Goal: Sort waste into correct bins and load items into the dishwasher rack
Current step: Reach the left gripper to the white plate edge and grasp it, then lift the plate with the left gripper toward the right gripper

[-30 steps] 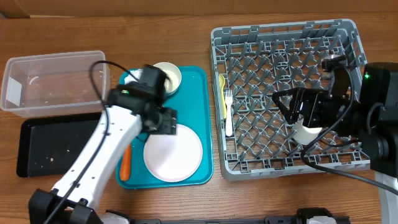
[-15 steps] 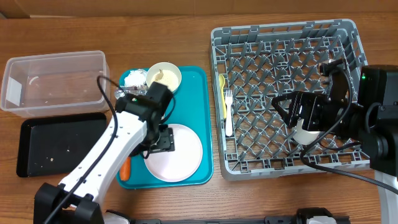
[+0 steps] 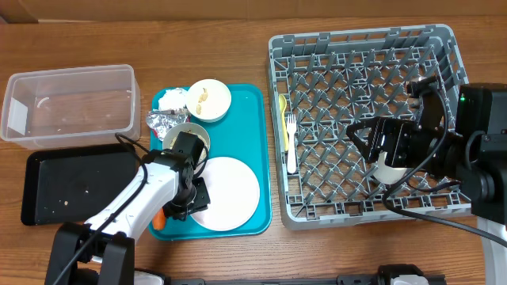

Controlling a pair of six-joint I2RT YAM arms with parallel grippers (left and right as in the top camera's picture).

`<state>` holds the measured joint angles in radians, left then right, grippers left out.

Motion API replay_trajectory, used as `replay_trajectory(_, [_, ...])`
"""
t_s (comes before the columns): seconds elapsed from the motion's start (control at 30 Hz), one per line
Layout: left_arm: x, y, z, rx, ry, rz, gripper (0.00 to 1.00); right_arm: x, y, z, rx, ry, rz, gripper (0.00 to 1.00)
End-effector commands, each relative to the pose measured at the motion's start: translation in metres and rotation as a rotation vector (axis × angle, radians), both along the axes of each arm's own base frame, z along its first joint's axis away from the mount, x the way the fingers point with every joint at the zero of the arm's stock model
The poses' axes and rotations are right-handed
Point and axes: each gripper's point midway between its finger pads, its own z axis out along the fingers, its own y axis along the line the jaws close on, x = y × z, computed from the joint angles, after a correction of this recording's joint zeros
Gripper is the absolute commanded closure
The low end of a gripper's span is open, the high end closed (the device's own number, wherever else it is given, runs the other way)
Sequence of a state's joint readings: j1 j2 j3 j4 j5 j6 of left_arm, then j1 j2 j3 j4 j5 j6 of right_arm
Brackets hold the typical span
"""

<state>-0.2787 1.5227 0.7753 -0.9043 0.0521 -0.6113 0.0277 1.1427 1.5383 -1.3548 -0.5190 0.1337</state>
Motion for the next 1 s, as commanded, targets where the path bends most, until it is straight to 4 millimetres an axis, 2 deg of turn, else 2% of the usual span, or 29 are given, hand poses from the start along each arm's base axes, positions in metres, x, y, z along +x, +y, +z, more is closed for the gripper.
replay_trajectory(0.0, [-0.005, 0.001, -0.005, -0.003, 0.009, 0.037, 0.74, -0.001, 0.0, 0.003, -0.008, -0.013, 0.006, 0.13])
replay_trajectory(0.07, [-0.004, 0.001, -0.005, -0.003, 0.007, 0.037, 0.82, -0.001, 0.0, 0.003, -0.008, -0.013, 0.006, 0.13])
replay_trajectory(0.13, [-0.005, 0.001, -0.005, -0.003, 0.012, 0.037, 0.96, -0.001, 0.0, 0.003, -0.008, -0.013, 0.006, 0.13])
replay_trajectory(0.3, [-0.012, -0.005, 0.001, -0.04, 0.042, 0.041, 0.96, -0.001, 0.0, 0.003, -0.008, -0.013, 0.006, 0.13])
replay_trajectory(0.43, [-0.01, -0.006, 0.02, -0.046, 0.033, 0.042, 0.96, -0.001, -0.001, 0.003, -0.014, -0.013, 0.002, 0.13])
replay_trajectory(0.53, [-0.004, -0.004, 0.047, -0.033, -0.005, 0.039, 0.96, 0.0, -0.003, 0.001, -0.028, -0.013, -0.009, 0.13])
replay_trajectory(0.7, [0.008, 0.006, 0.107, 0.009, -0.117, 0.033, 0.96, 0.0, -0.003, 0.001, -0.028, -0.012, -0.009, 0.15])
replay_trajectory(0.8, [0.016, 0.004, 0.147, -0.016, -0.22, 0.014, 0.96, -0.001, -0.003, 0.001, -0.029, -0.012, 0.0, 0.15])
replay_trajectory(0.97, [0.039, -0.007, 0.197, -0.095, -0.43, -0.047, 0.96, -0.021, 0.032, 0.015, 0.046, -0.126, 0.304, 0.19])
